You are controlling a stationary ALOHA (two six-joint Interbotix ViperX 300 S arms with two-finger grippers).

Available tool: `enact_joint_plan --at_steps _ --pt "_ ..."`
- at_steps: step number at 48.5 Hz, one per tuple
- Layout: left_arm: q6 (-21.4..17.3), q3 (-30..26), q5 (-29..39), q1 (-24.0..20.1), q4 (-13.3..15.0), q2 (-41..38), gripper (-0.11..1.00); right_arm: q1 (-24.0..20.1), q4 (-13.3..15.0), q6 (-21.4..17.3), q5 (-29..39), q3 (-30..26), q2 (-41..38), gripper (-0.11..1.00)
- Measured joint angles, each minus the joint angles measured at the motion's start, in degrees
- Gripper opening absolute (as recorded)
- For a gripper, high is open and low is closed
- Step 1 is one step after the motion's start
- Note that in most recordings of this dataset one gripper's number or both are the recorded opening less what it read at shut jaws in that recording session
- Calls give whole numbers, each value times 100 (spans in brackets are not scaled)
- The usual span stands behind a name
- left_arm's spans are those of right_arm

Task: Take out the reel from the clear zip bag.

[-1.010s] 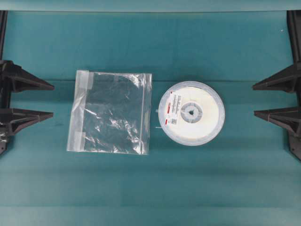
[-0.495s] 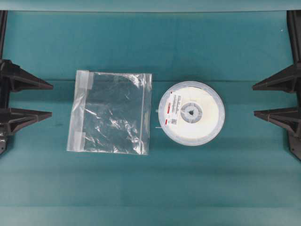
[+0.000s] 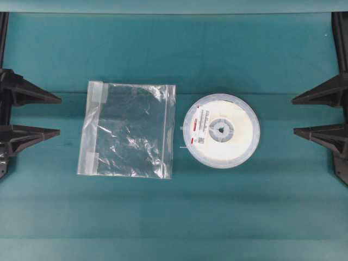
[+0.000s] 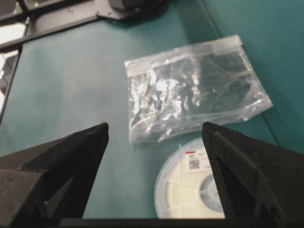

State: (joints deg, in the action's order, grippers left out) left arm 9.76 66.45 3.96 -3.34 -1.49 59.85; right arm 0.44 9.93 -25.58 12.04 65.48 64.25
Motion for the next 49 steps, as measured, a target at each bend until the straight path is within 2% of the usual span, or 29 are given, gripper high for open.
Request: enact_joint_plan --at_steps 49 --pt "0 0 9 0 0 0 87 0 0 0 53 0 53 94"
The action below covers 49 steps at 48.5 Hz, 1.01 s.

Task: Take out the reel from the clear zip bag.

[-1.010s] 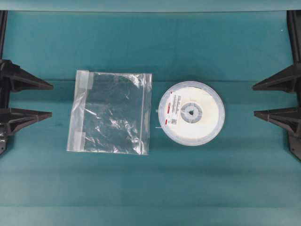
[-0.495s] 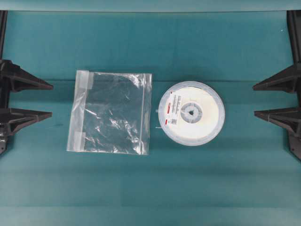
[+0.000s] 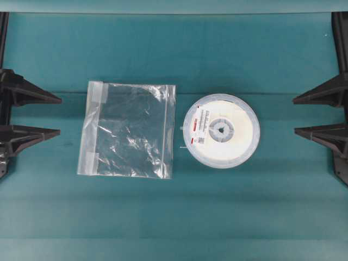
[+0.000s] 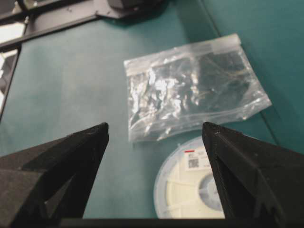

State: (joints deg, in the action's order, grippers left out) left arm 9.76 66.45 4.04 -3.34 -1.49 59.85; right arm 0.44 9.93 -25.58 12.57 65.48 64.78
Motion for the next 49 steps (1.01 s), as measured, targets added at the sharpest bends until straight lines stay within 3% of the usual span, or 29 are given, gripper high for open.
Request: enact_joint_plan --at_steps 49 --pt "0 9 0 0 0 -9 87 0 0 -9 62 9 9 94"
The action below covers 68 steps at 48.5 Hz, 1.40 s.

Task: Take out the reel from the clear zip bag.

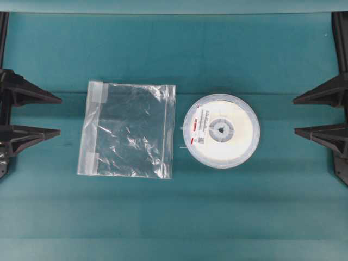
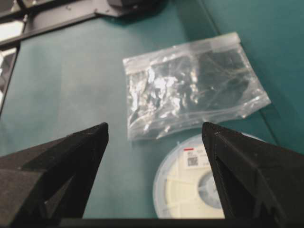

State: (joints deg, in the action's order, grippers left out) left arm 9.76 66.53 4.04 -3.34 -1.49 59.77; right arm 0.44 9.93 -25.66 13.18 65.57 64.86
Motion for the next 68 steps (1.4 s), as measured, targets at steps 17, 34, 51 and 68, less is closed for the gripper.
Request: enact_joint_plan --at_steps 17,34,51,68 --pt "0 -9 0 9 0 0 87 0 -9 9 97 -9 79 94" --pt "35 -9 0 0 0 0 87 0 0 9 132 -9 114 94" --pt "35 -9 0 0 0 0 87 0 0 9 176 -9 114 94" --pt "35 0 0 0 0 0 87 0 0 9 211 -9 114 94"
